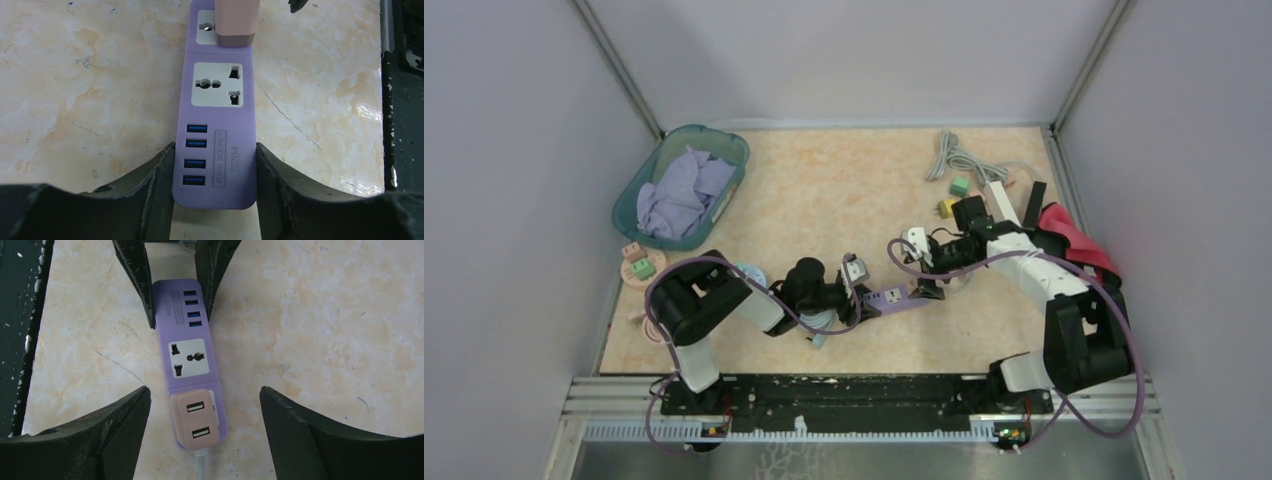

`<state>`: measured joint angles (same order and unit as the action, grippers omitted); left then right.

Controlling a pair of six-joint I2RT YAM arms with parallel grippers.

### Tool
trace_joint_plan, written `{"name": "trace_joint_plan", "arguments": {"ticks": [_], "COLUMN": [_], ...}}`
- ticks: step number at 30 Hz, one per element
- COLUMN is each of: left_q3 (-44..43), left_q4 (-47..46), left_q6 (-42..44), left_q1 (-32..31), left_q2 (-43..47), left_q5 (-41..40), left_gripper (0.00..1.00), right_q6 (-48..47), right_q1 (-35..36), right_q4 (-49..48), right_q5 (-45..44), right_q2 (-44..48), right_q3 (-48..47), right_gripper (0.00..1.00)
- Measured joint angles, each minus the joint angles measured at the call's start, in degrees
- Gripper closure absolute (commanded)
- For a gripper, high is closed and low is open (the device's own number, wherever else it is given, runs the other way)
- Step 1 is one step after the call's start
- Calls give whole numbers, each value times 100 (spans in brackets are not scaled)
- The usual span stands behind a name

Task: Pull the plug off the socket
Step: Remove the plug from the socket.

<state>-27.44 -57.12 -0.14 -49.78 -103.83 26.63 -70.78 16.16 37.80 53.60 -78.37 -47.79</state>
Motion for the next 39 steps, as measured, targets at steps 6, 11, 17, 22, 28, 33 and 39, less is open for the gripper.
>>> {"name": "trace_joint_plan", "arguments": {"ticks": [6,11,17,22,28,33,39], "left_q3": [0,0,0,0,0,37,63], "left_q4": [2,7,46,186,271,247,-2], "left_q6": [13,26,116,291,361,452,610], "left_q1": [0,0,0,-11,-44,-153,-343], "left_q2": [2,2,17,87,142,164,162], "left_q5": [0,0,-4,-28,-146,-350,-684], "left_gripper": [98,98,98,82,46,36,32], "right_q6": [-249,-466,-645,-741,-925,-1137,-1504], "right_q1": [11,17,131,236,302,389,483], "right_q4": [251,409,544,693,767,787,822], "right_q5": [-293,-457,-619,-743,-817,-907,-962], "right_q2": [-74,-170,-358,-393,-400,-400,-426], "right_q3": [-109,-109,-111,-190,-216,-214,-203], "right_gripper": [32,49,76,89,93,97,99]}}
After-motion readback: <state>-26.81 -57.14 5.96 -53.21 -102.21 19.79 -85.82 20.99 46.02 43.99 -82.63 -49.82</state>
